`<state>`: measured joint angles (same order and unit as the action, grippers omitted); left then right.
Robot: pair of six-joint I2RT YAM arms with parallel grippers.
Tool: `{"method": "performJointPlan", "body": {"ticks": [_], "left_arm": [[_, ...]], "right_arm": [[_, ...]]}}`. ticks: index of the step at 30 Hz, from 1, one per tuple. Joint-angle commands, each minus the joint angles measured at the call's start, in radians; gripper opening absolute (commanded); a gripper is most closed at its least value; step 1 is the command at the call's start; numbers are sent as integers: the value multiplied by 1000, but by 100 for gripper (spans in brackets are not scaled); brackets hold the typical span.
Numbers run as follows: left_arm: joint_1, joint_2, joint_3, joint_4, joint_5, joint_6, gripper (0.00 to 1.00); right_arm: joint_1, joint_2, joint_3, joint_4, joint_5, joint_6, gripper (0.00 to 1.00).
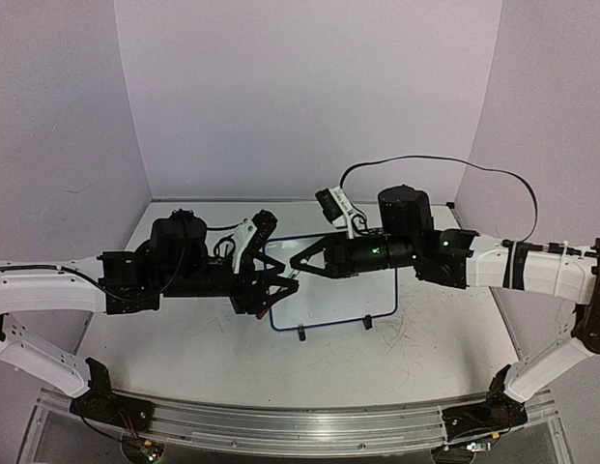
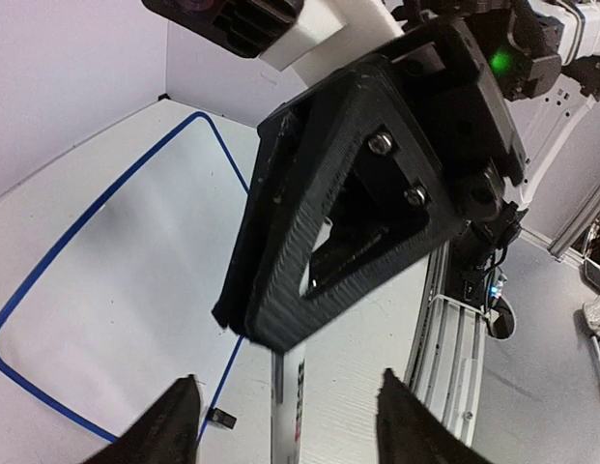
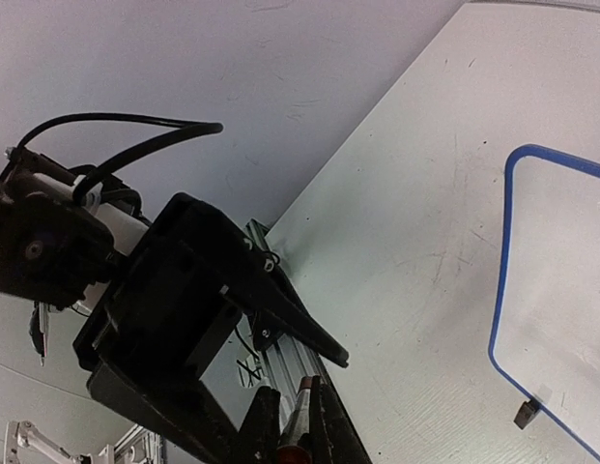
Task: Write a sentence on the whiteboard
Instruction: Pass from the left arm to the right, then pass from the right arm to the left
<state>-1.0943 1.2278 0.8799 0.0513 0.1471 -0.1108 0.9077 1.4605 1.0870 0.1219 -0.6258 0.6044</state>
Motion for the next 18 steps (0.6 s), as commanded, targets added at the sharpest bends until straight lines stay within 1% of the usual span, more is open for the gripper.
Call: {"method": "performJointPlan", "body": {"ticks": [1, 4, 8, 12, 15, 16, 18], "left_arm": [[-3, -51, -38, 73, 18, -68, 72], [-3, -55, -67, 97, 51, -105, 74], [-2, -31, -70, 101, 85, -123, 72], [-1, 16, -35, 103, 98, -125, 61], [-2, 44, -13, 103, 91, -118, 54], [-1, 62, 0, 101, 78, -114, 47], [-1, 79, 15, 97, 56, -111, 40]], "right_arm": [[-67, -108, -28, 52, -11, -21, 0], [-105, -144, -48, 50, -64, -42, 0], [-131, -176, -68, 50, -98, -51, 0], [-134, -180, -77, 50, -110, -54, 0], [-132, -177, -79, 50, -114, -56, 0], [-133, -178, -79, 50, -112, -56, 0], [-133, -178, -79, 50, -111, -48, 0]]}}
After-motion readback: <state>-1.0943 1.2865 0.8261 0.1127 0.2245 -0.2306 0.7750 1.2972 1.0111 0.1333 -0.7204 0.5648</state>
